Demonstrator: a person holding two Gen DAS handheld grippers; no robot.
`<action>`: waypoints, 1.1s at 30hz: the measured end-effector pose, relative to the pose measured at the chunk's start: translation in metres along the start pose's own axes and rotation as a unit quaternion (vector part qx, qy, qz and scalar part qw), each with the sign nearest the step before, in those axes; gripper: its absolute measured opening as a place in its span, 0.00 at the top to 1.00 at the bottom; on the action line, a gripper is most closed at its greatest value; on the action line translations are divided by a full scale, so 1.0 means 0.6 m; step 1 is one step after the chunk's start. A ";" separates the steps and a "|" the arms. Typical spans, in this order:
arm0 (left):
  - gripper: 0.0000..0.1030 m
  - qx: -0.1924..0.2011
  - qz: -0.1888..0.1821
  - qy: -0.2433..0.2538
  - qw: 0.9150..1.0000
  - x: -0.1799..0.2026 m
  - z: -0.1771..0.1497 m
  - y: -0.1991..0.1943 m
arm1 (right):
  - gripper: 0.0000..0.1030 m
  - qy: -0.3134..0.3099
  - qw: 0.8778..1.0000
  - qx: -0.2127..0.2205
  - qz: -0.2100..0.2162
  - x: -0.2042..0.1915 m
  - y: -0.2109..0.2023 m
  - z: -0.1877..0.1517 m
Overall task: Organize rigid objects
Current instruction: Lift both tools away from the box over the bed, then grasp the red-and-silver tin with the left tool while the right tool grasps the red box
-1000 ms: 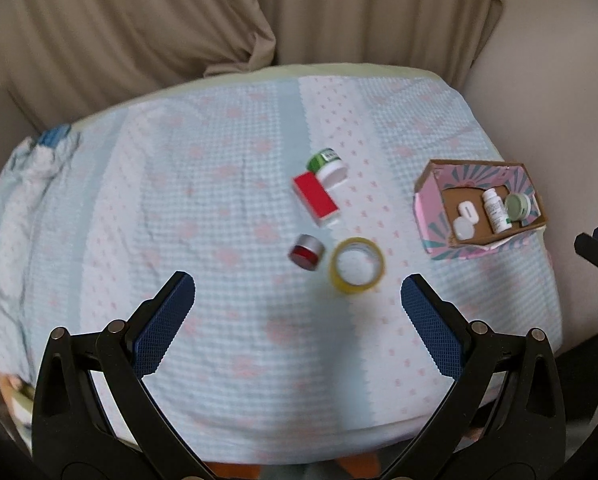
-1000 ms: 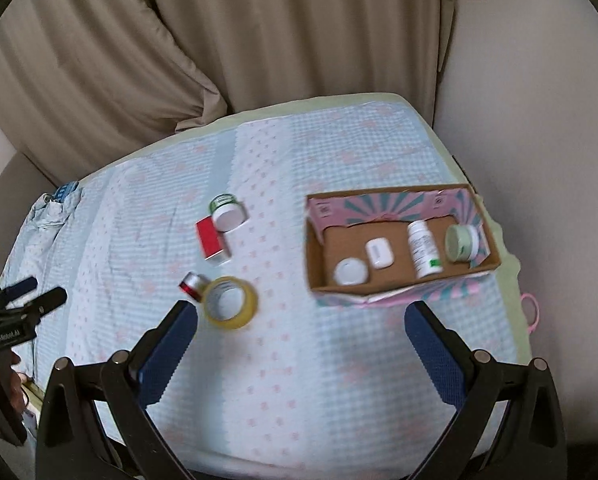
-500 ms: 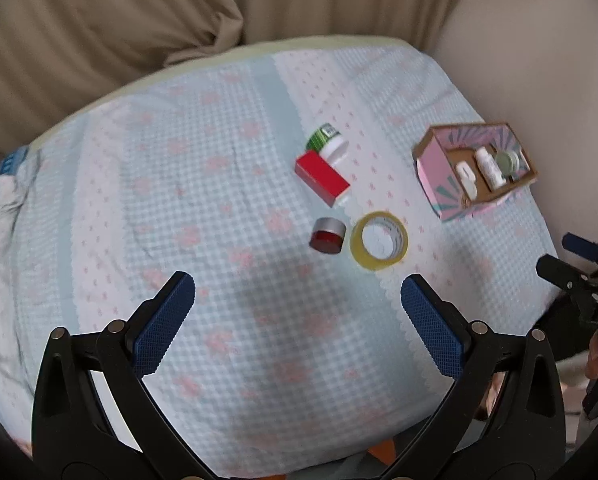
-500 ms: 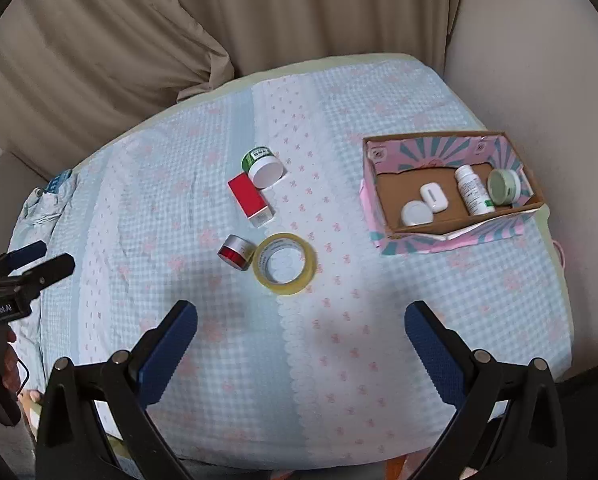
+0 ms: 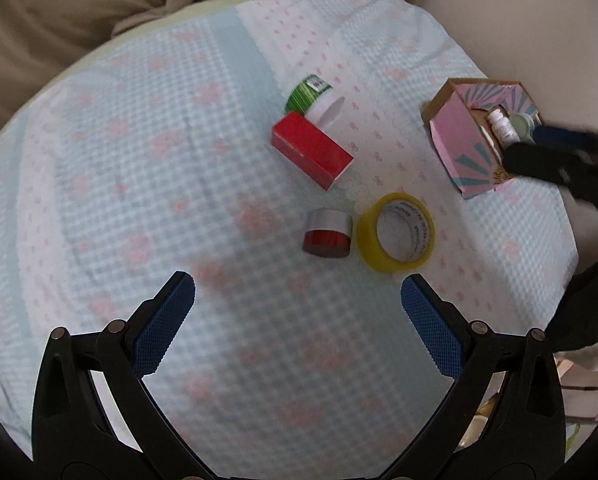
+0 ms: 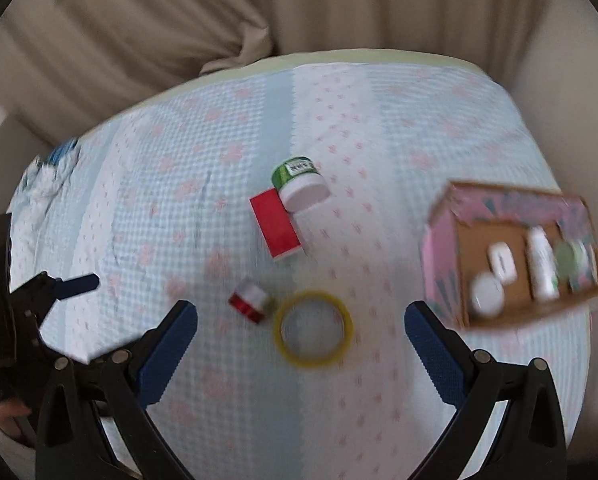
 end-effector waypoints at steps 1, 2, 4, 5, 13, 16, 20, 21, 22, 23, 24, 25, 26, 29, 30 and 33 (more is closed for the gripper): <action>0.00 -0.004 0.000 0.001 1.000 0.002 0.002 0.017 | 0.00 -0.019 1.000 -0.008 0.007 0.002 0.028 0.018; 0.00 -0.008 0.000 0.001 1.000 0.004 0.003 0.034 | 0.00 -0.029 0.999 -0.012 0.012 0.004 0.045 0.025; 0.00 -0.015 -0.004 0.000 1.000 0.005 0.005 0.062 | 0.00 -0.057 0.998 -0.023 0.031 0.001 0.093 0.048; 0.00 -0.022 -0.005 -0.003 1.000 0.007 0.006 0.086 | 0.00 -0.068 0.996 -0.030 0.040 -0.001 0.114 0.055; 0.05 -0.048 -0.014 -0.021 0.999 0.011 0.014 0.196 | 0.08 -0.125 0.983 -0.099 0.090 -0.017 0.284 0.091; 0.11 -0.064 -0.022 -0.028 0.997 0.011 0.015 0.231 | 0.20 -0.130 0.978 -0.122 0.103 -0.022 0.328 0.093; 0.17 -0.086 -0.026 -0.023 0.996 0.014 0.013 0.265 | 0.20 -0.136 0.973 -0.150 0.108 -0.029 0.373 0.090; 0.17 -0.088 -0.030 -0.024 0.995 0.016 0.012 0.271 | 0.20 -0.135 0.973 -0.154 0.107 -0.030 0.381 0.089; 0.17 -0.090 -0.033 -0.024 0.995 0.017 0.013 0.276 | 0.24 -0.134 0.973 -0.158 0.106 -0.030 0.388 0.089; 0.17 -0.091 -0.033 -0.023 0.995 0.019 0.013 0.280 | 0.34 -0.130 0.972 -0.161 0.108 -0.030 0.393 0.089; 0.18 -0.092 -0.034 -0.023 0.995 0.022 0.013 0.285 | 0.37 -0.126 0.972 -0.166 0.112 -0.031 0.399 0.089; 0.20 -0.093 -0.035 -0.024 0.995 0.026 0.013 0.289 | 0.40 -0.121 0.971 -0.172 0.114 -0.031 0.406 0.089; 0.27 -0.094 -0.038 -0.025 0.995 0.029 0.013 0.293 | 0.42 -0.119 0.971 -0.176 0.113 -0.031 0.411 0.089; 0.33 -0.101 -0.035 -0.018 0.994 0.038 0.009 0.307 | 0.49 -0.119 0.971 -0.183 0.102 -0.033 0.427 0.090; 0.35 -0.098 -0.032 -0.011 0.995 0.042 0.009 0.308 | 0.51 -0.120 0.971 -0.183 0.098 -0.032 0.430 0.091; 0.50 -0.093 -0.045 -0.002 0.995 0.053 0.008 0.306 | 0.58 -0.126 0.972 -0.177 0.087 -0.034 0.431 0.095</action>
Point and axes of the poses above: each gripper's, at about its wrist camera, not at the fingertips, and y roughly the way its jaws point, x to its right, z to its top, the point moved 6 cm from there along y, roughly the way its jaws point, and after that the axes turned 14 degrees about -y, right-handed, at the moved point
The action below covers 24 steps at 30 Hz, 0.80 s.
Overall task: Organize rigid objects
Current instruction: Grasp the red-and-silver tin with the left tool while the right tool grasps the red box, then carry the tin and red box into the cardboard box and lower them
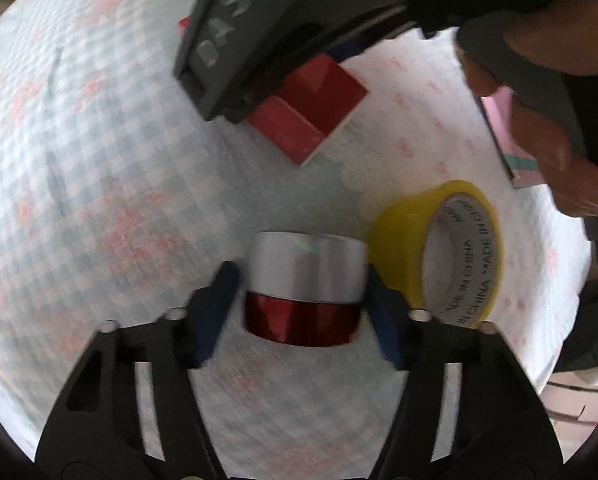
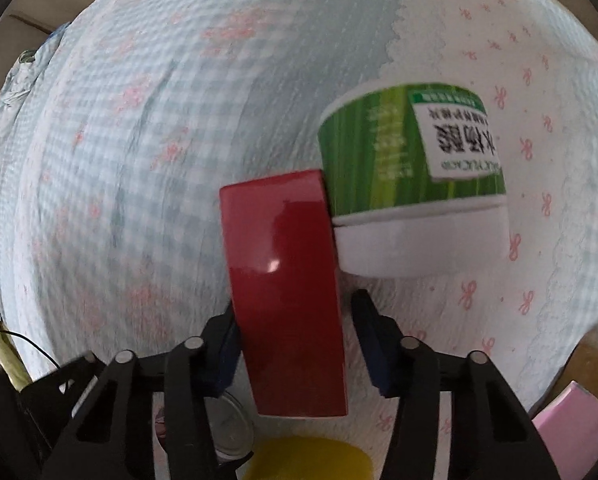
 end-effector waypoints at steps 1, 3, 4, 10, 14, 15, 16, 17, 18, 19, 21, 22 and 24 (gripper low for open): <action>0.50 0.002 0.004 0.004 1.000 0.005 -0.001 -0.001 | 0.59 -0.005 1.000 0.001 -0.005 -0.003 -0.001 0.001; 0.50 0.002 0.009 0.008 1.000 0.010 -0.002 0.000 | 0.59 -0.010 1.000 0.001 -0.015 -0.007 0.000 0.002; 0.50 0.003 0.007 0.006 1.000 0.011 -0.004 0.000 | 0.59 -0.008 1.000 0.002 -0.015 -0.009 0.000 0.004; 0.50 0.012 0.005 -0.007 1.000 0.005 -0.004 -0.013 | 0.60 -0.003 1.000 0.007 -0.015 -0.017 -0.008 0.005; 0.51 0.017 0.006 -0.020 1.000 -0.012 -0.010 -0.027 | 0.60 0.010 1.000 0.013 -0.003 -0.026 -0.018 -0.008; 0.51 0.020 0.007 -0.024 0.999 -0.016 -0.012 -0.032 | 0.60 0.013 1.000 0.014 -0.001 -0.029 -0.022 -0.013; 0.51 0.022 0.008 -0.028 0.999 -0.024 -0.012 -0.039 | 0.60 0.017 1.000 0.016 0.000 -0.032 -0.026 -0.016; 0.51 0.026 0.008 -0.034 0.999 -0.032 -0.012 -0.048 | 0.60 0.021 1.000 0.019 0.002 -0.036 -0.030 -0.020; 0.51 0.030 0.008 -0.038 0.999 -0.040 -0.013 -0.057 | 0.60 0.025 0.999 0.023 0.004 -0.040 -0.036 -0.024; 0.51 0.035 0.007 -0.045 0.998 -0.049 -0.016 -0.069 | 0.60 0.028 0.999 0.026 0.005 -0.045 -0.044 -0.027; 0.51 0.042 0.007 -0.054 0.998 -0.069 -0.016 -0.085 | 0.61 0.035 0.999 0.035 0.005 -0.060 -0.059 -0.035; 0.51 0.046 0.005 -0.060 0.997 -0.081 -0.019 -0.097 | 0.61 0.036 0.999 0.039 0.004 -0.066 -0.069 -0.038; 0.51 0.054 0.002 -0.071 0.996 -0.088 -0.024 -0.118 | 0.61 0.039 0.998 0.049 0.001 -0.074 -0.089 -0.047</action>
Point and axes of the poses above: each gripper's, at about its wrist camera, not at the fingertips, and y roughly the way its jaws point, x to its right, z to its top, the point moved 6 cm from there along y, roughly the way its jaws point, and after that the axes turned 14 degrees about -y, right-handed, at the moved point
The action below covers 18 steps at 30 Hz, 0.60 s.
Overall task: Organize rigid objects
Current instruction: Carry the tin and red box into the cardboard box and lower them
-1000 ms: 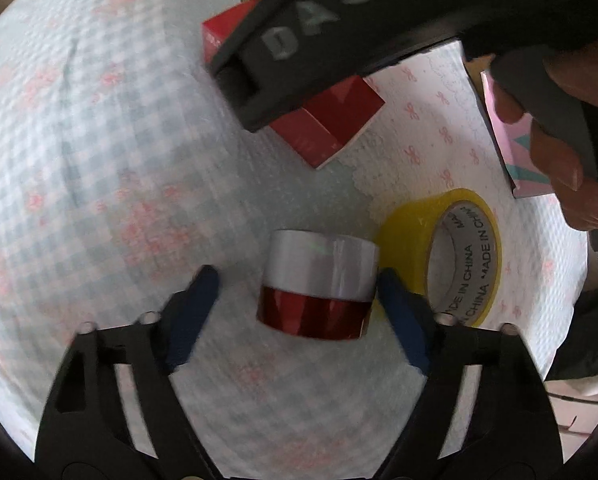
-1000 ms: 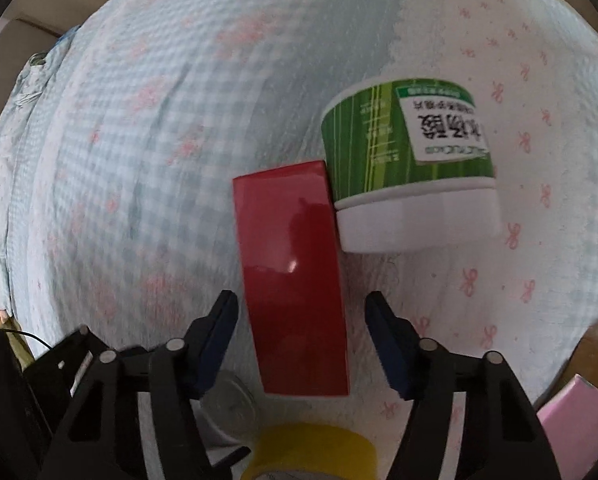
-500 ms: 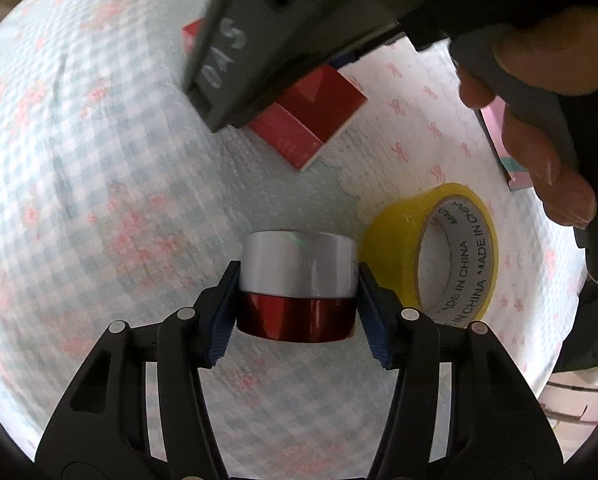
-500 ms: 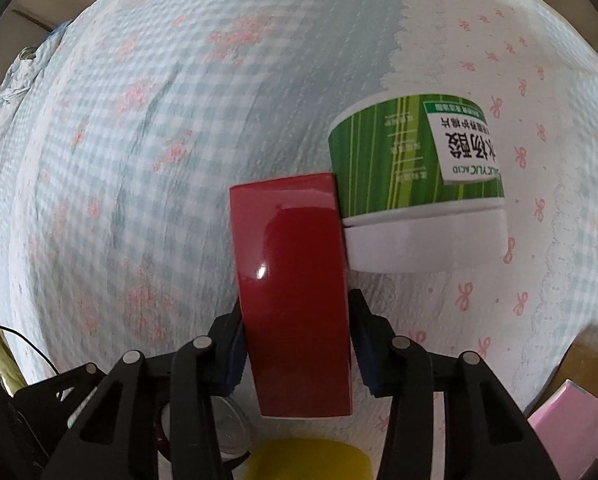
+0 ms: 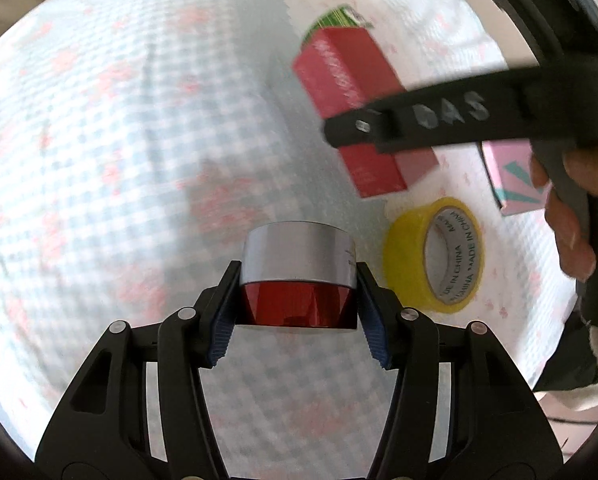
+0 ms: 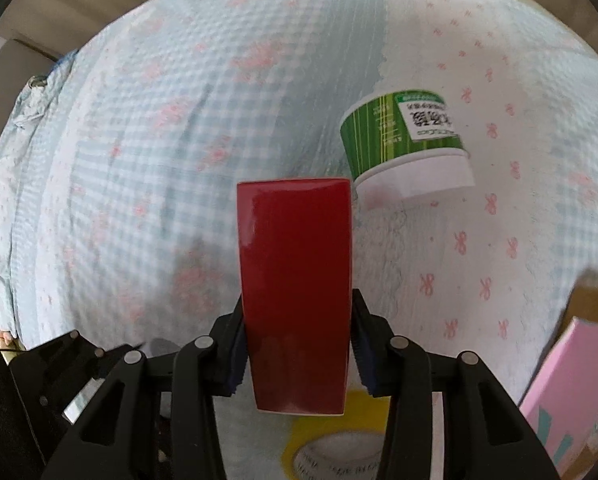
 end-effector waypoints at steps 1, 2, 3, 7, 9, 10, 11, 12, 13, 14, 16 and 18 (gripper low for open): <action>0.51 0.008 -0.002 -0.006 1.000 -0.004 -0.001 -0.019 | 0.61 0.002 1.000 0.005 -0.002 -0.001 -0.013 -0.004; 0.51 0.012 -0.003 -0.009 1.000 -0.004 -0.007 -0.038 | 0.61 0.004 1.000 0.012 -0.003 -0.003 -0.031 -0.010; 0.51 0.020 -0.006 -0.013 1.000 -0.006 -0.009 -0.061 | 0.61 0.007 1.000 0.018 -0.004 0.001 -0.039 -0.005; 0.51 0.040 -0.017 -0.012 0.999 0.000 -0.015 -0.133 | 0.61 0.032 0.998 0.051 -0.004 -0.020 -0.117 -0.028; 0.51 0.051 -0.023 -0.008 0.998 0.000 -0.017 -0.177 | 0.61 0.054 0.997 0.063 0.001 -0.024 -0.158 -0.045; 0.51 0.056 -0.026 -0.006 0.998 0.005 -0.018 -0.198 | 0.61 0.071 0.995 0.069 0.006 -0.028 -0.184 -0.058; 0.51 0.062 -0.030 -0.004 0.998 0.011 -0.018 -0.218 | 0.61 0.080 0.994 0.073 0.009 -0.029 -0.197 -0.065; 0.51 0.068 -0.034 -0.002 0.997 0.021 -0.019 -0.237 | 0.61 0.096 0.992 0.080 0.012 -0.030 -0.222 -0.078; 0.51 0.075 -0.040 0.000 0.996 0.032 -0.022 -0.257 | 0.61 0.108 0.990 0.085 0.013 -0.029 -0.244 -0.089; 0.51 0.079 -0.043 0.002 0.996 0.047 -0.029 -0.268 | 0.61 0.116 0.989 0.090 0.014 -0.030 -0.263 -0.097; 0.51 0.091 -0.052 0.009 0.995 0.071 -0.029 -0.303 | 0.61 0.128 0.987 0.102 0.010 -0.031 -0.296 -0.113; 0.51 0.099 -0.057 0.019 0.993 0.111 -0.022 -0.324 | 0.61 0.139 0.984 0.114 0.003 -0.024 -0.332 -0.135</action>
Point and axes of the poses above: each gripper's, at about its wrist camera, not at the fingertips, and y roughly the way its jaws point, x to its right, z to its top, the point moved 6 cm from there along y, roughly the way its jaws point, and after that the axes turned 14 degrees about -y, right-handed, at the moved point
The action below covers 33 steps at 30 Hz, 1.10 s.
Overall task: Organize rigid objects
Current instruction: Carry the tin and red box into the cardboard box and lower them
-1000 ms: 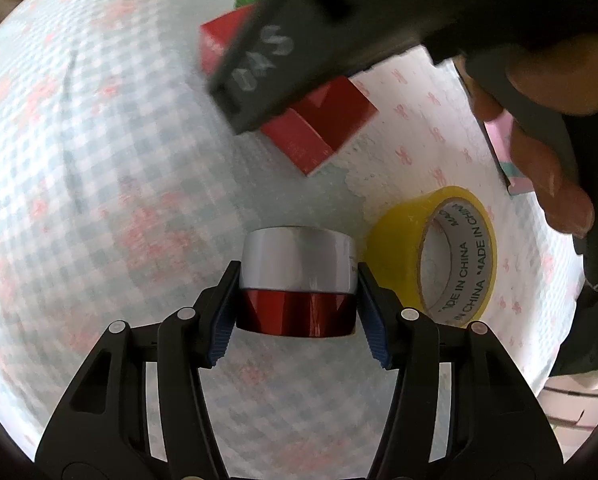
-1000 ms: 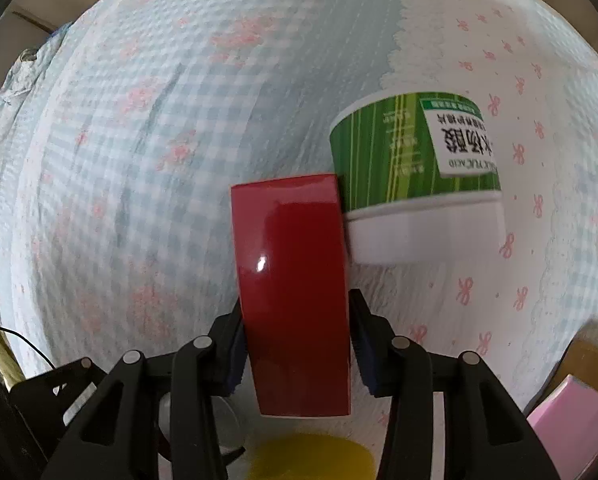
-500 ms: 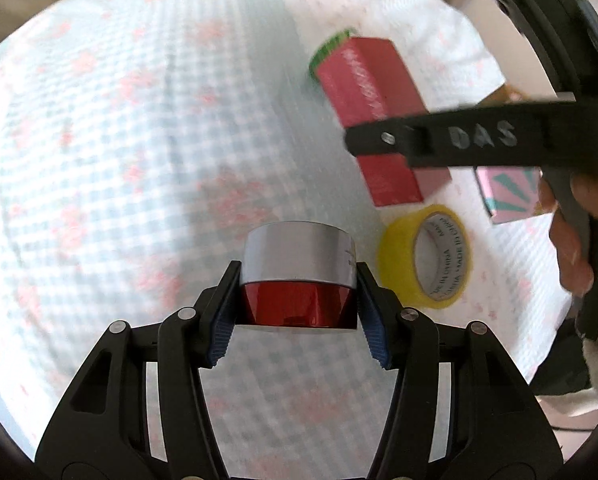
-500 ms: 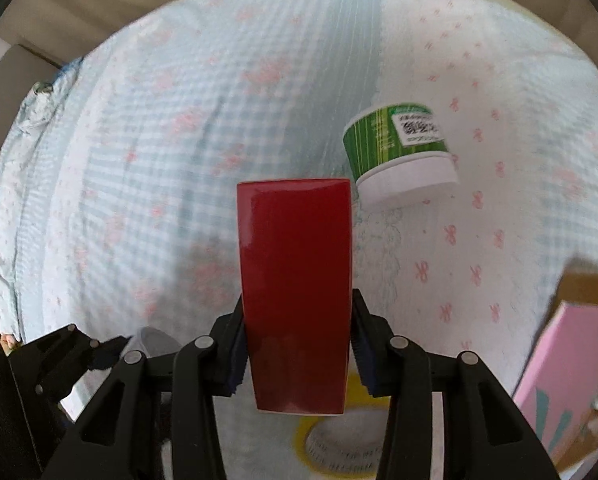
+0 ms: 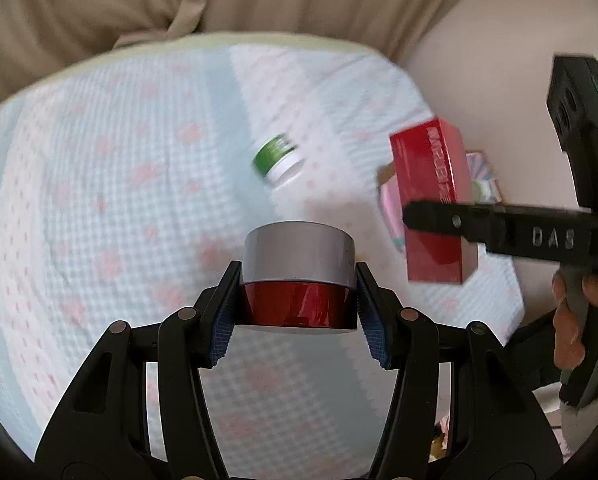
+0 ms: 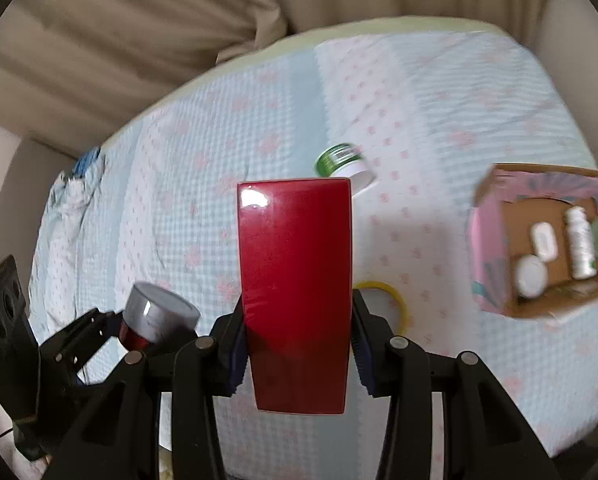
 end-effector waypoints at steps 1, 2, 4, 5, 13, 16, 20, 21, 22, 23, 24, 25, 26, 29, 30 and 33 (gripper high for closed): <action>0.51 0.005 -0.004 0.007 1.000 0.019 0.004 -0.009 | 0.61 0.003 1.000 0.004 -0.003 0.008 -0.014 -0.005; 0.51 0.009 -0.007 0.012 1.000 0.037 0.009 -0.016 | 0.61 0.006 1.000 0.009 -0.007 0.017 -0.030 -0.009; 0.51 0.016 -0.014 0.023 1.000 0.086 0.018 -0.021 | 0.61 0.016 1.000 0.018 -0.018 0.048 -0.067 -0.026; 0.51 0.018 -0.017 0.026 0.999 0.104 0.018 -0.019 | 0.61 0.020 0.999 0.020 -0.020 0.061 -0.079 -0.031; 0.51 0.023 -0.029 0.012 0.999 0.263 0.031 0.027 | 0.61 0.076 0.996 0.027 -0.037 0.254 -0.182 -0.089; 0.51 0.015 -0.027 0.010 0.999 0.319 0.036 0.075 | 0.61 0.085 0.995 0.019 -0.046 0.334 -0.195 -0.100; 0.51 0.000 -0.019 0.006 1.000 0.390 0.045 0.151 | 0.61 0.088 0.995 0.002 -0.055 0.424 -0.186 -0.111; 0.51 -0.004 -0.018 0.003 1.000 0.399 0.047 0.167 | 0.61 0.089 0.995 -0.005 -0.054 0.442 -0.180 -0.111; 0.51 -0.008 -0.016 0.002 1.000 0.409 0.049 0.184 | 0.61 0.089 0.995 -0.014 -0.051 0.466 -0.168 -0.111; 0.51 -0.013 -0.012 0.001 1.000 0.419 0.051 0.204 | 0.61 0.088 0.995 -0.019 -0.049 0.477 -0.160 -0.111; 0.51 -0.018 -0.007 0.002 1.000 0.429 0.053 0.227 | 0.61 0.088 0.995 -0.026 -0.045 0.493 -0.149 -0.110; 0.51 -0.024 -0.001 0.001 1.000 0.437 0.055 0.250 | 0.61 0.087 0.995 -0.033 -0.040 0.508 -0.135 -0.109; 0.51 -0.027 0.003 0.001 1.000 0.439 0.057 0.266 | 0.61 0.087 0.995 -0.039 -0.033 0.522 -0.121 -0.107; 0.51 -0.043 0.021 -0.002 0.999 0.449 0.065 0.325 | 0.61 0.091 0.994 -0.053 -0.009 0.550 -0.084 -0.107; 0.51 -0.049 0.027 -0.002 0.998 0.454 0.066 0.343 | 0.61 0.097 0.994 -0.057 0.002 0.560 -0.066 -0.107; 0.51 -0.067 0.046 0.003 0.997 0.463 0.070 0.404 | 0.61 0.116 0.991 -0.062 0.025 0.578 -0.032 -0.110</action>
Point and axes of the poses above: each gripper's, at about its wrist camera, not at the fingertips, and y roughly the way its jaws point, x to its right, z to its top, the point moved 6 cm from there along y, roughly the way its jaws point, and after that the axes turned 14 degrees about -y, right-handed, at the moved point
